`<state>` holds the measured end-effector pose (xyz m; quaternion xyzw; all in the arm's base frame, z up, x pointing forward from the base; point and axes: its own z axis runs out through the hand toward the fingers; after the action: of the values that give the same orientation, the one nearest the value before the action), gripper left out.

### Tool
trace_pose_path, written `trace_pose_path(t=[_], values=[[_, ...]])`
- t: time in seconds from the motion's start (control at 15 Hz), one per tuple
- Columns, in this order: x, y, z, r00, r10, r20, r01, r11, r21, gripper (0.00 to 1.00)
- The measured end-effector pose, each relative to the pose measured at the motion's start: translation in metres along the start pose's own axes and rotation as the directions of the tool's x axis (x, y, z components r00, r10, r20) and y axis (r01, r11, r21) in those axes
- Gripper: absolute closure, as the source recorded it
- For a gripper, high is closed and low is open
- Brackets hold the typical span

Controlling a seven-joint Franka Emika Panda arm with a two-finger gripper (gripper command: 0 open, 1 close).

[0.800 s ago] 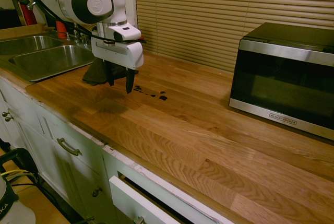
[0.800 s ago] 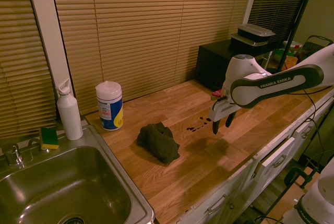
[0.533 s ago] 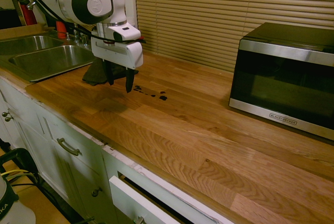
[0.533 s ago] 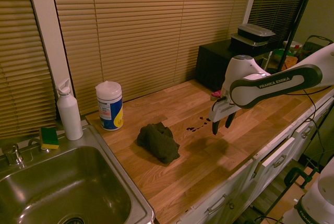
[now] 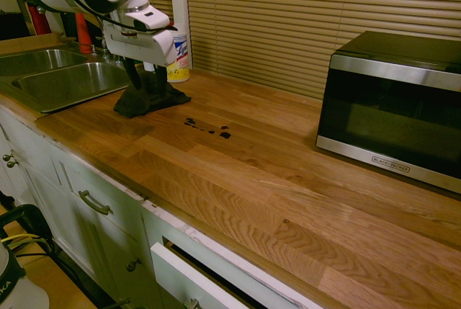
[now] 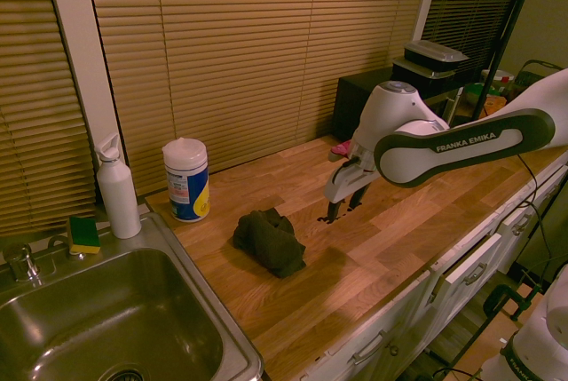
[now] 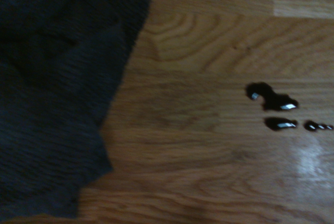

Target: Clear the spill

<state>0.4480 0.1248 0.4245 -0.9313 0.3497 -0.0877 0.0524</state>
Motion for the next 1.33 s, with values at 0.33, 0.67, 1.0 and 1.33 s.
trace_pose_path(t=[0.33,0.67,1.0,1.33], values=[[-0.026,-0.064,0.008,0.999,-0.037,-0.011,0.038,0.998,0.042,0.00],[-0.053,-0.124,0.030,0.994,-0.080,-0.069,0.083,0.996,0.041,0.00],[-0.067,-0.162,0.055,0.989,-0.075,-0.130,0.081,0.996,0.045,0.00],[-0.056,-0.176,0.083,0.989,-0.042,-0.143,0.046,0.999,0.025,1.00]])
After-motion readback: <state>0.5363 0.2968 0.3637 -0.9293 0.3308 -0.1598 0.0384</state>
